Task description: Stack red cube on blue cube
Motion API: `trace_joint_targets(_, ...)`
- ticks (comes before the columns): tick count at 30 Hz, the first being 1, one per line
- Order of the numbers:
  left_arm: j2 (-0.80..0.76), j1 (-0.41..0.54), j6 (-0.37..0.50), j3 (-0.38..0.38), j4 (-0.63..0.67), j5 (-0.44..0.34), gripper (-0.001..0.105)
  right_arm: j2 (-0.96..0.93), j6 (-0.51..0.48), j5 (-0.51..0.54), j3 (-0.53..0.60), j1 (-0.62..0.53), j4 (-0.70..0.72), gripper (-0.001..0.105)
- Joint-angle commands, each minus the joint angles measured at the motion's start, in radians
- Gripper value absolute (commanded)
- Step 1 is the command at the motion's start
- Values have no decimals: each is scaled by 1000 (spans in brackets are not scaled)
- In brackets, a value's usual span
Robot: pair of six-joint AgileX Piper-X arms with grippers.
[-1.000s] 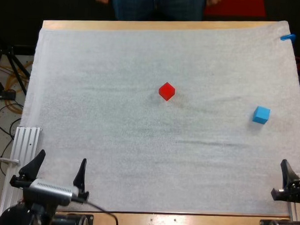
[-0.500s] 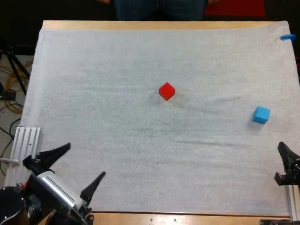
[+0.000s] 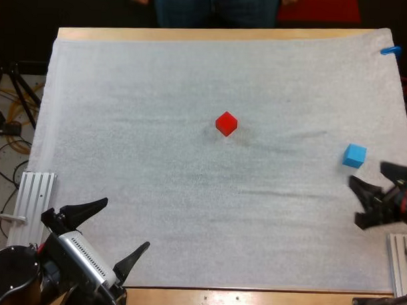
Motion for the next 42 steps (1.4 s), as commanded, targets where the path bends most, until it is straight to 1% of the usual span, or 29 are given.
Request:
trace_joint_targets(1,1,-4,0,-8,2,8,87,39,-18,-5,-27,29,-36,73)
trace_joint_targets(2,1,-4,0,-8,2,8,87,51,-14,3,-33,39,-47,75)
trace_joint_targets(3,1,-4,0,-8,2,8,87,89,-9,32,-52,71,-67,76)
trace_joint_targets(4,1,-4,0,-8,2,8,87,128,-10,70,-73,105,-84,75)
trace_joint_targets(8,1,-4,0,-8,2,8,87,257,-12,164,-144,212,-131,75)
trace_joint_targets(10,1,-4,0,-8,2,8,87,359,-12,215,-193,265,-164,75)
trace_joint_targets(11,1,-4,0,-8,2,8,87,376,-12,229,-200,272,-170,75)
trace_joint_targets(13,1,-4,0,-8,2,8,87,480,-10,284,-253,301,-174,75)
trace_joint_targets(15,1,-4,0,-8,2,8,87,556,-8,299,-293,308,-172,75)
trace_joint_targets(22,1,-4,0,-8,4,8,87,818,-26,292,-451,308,-180,75)
trace_joint_targets(28,1,-4,0,-8,4,8,87,987,-33,292,-541,308,-180,75)
trace_joint_targets(30,1,-4,0,-8,4,8,87,1033,-35,287,-553,308,-180,75)
trace_joint_targets(33,1,-4,0,-8,4,8,87,1104,-34,251,-562,308,-188,75)
trace_joint_targets(36,1,-4,0,-8,4,8,87,1157,-32,251,-562,308,-209,75)
trace_joint_targets(40,1,-4,0,-8,2,8,87,1231,-26,218,-564,308,-243,75)
trace_joint_targets(42,1,-4,0,-8,1,8,87,1259,-26,218,-564,308,-259,75)
